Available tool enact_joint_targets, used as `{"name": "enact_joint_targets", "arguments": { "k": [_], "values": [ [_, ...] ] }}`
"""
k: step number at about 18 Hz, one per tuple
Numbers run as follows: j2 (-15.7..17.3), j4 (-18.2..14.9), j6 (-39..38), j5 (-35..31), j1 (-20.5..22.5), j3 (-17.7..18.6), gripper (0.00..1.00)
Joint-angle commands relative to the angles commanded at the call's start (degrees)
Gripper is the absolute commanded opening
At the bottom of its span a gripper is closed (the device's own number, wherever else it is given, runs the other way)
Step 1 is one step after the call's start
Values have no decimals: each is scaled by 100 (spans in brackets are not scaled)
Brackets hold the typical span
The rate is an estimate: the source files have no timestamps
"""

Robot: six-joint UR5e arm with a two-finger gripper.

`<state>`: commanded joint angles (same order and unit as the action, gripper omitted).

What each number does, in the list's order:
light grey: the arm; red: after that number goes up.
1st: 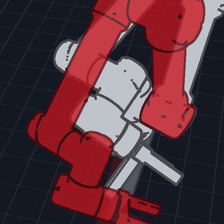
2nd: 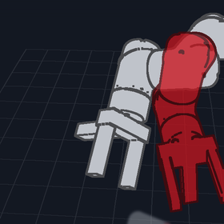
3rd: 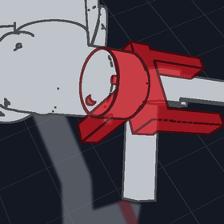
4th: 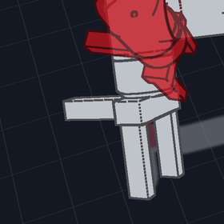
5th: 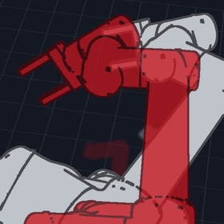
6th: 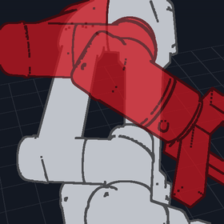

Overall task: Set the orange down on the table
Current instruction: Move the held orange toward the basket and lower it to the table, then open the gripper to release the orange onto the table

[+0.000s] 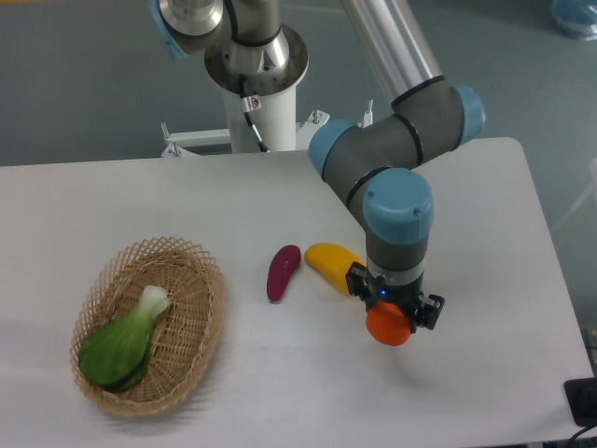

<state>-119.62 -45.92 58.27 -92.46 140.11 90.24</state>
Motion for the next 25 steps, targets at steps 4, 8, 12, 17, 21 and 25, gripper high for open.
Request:
{"name": "enact_joint_targets", "arguments": {
  "k": [4, 8, 12, 17, 21, 25],
  "values": [
    [-96, 294, -289, 368, -132, 152, 54],
    [-220, 426, -703, 378, -352, 169, 53],
    [-273, 417, -904, 431, -563, 239, 53],
    [-273, 417, -1204, 457, -695, 458, 55],
    [-124, 417, -986, 440, -695, 836, 75],
    [-36, 417, -914, 440, -695, 828, 100]
  ]
}}
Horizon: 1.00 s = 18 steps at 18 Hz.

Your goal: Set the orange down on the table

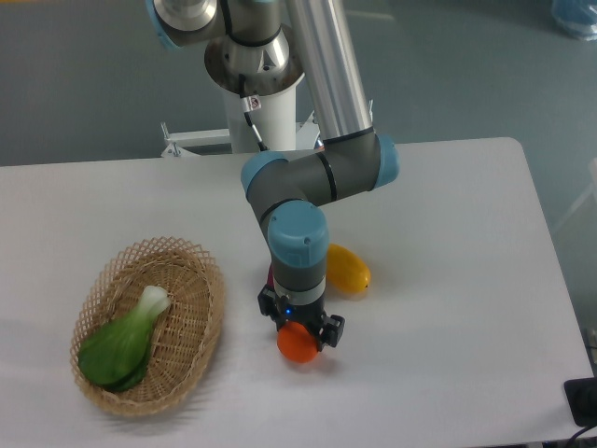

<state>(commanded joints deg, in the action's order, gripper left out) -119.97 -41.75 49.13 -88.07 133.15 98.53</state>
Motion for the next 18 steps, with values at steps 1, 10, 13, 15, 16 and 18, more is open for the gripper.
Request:
{"name": "enact_joint_targets", "arguments": {
  "k": [1, 10, 13, 15, 16, 18],
  "values": [
    [17, 0, -26, 0, 9, -17, 100],
    [202, -9, -53, -9, 237, -438, 100],
    [272, -9, -53, 9, 377, -510, 100],
    [325, -35, -44, 17, 474, -510, 100],
    [334, -35, -35, 26, 509, -510, 100],
    [317, -53, -61, 9, 553, -571, 100]
  ]
}}
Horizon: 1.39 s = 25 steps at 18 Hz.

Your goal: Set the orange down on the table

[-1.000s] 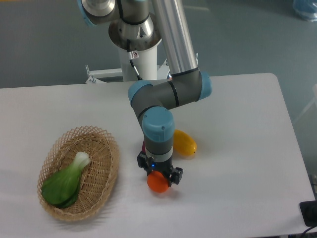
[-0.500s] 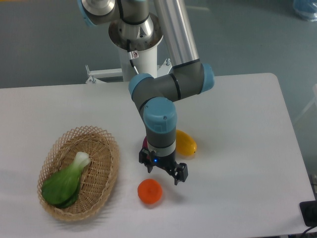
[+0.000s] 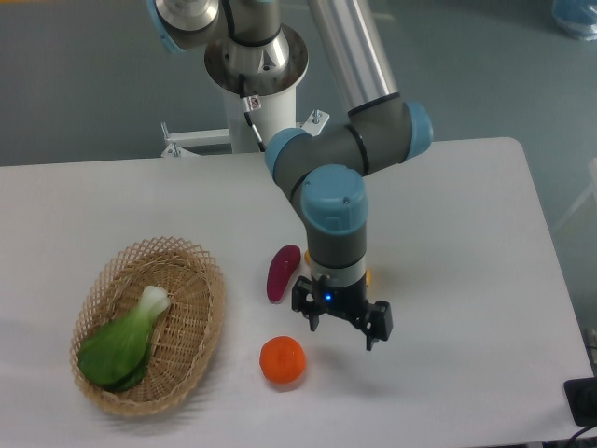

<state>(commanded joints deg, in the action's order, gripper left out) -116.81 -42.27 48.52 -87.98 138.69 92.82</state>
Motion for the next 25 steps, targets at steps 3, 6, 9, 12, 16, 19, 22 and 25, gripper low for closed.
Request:
{"name": "enact_joint_targets", "arguments": {
  "k": [3, 6, 9, 12, 16, 19, 22, 25],
  "values": [
    [44, -62, 26, -26, 184, -27, 100],
    [53, -866, 184, -26, 352, -429, 100],
    [-35, -1651, 325, -17, 378, -887, 100],
    [-18, -1767, 517, 0, 545, -950, 100],
    [0, -2135, 1071, -9, 686, -1169, 100],
    [-35, -2555, 1265, 9, 773, -1406, 100],
    [-70, -2742, 1580, 18, 791, -1547, 100],
    [-44, -2734, 1731, -53, 783, -1486, 100]
  ]
}}
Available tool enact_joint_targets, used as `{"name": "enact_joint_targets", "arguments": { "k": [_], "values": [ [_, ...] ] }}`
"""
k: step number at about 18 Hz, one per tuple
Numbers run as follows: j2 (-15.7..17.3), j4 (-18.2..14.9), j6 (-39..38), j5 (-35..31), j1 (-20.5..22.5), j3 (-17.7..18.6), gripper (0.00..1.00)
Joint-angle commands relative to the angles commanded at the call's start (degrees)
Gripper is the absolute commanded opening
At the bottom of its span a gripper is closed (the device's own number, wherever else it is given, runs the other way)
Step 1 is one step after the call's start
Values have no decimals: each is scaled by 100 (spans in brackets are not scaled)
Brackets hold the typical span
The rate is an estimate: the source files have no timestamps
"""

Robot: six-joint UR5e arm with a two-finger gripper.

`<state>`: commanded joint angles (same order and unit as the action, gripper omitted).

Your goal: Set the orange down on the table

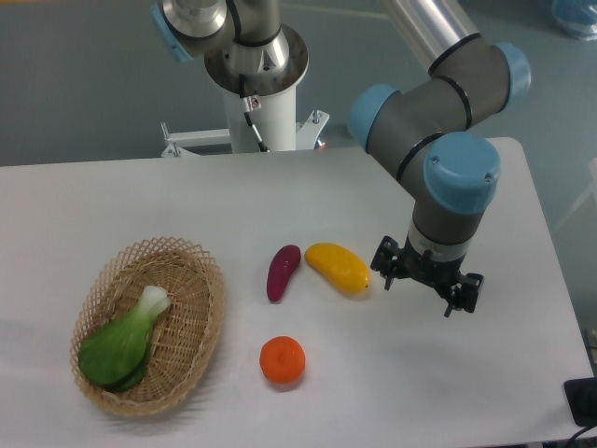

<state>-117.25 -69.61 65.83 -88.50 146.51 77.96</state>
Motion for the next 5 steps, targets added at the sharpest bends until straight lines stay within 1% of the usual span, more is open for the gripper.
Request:
{"name": "enact_joint_targets", "arguments": {
  "k": [5],
  "values": [
    [0, 53, -9, -9, -9, 44, 100]
  ]
}}
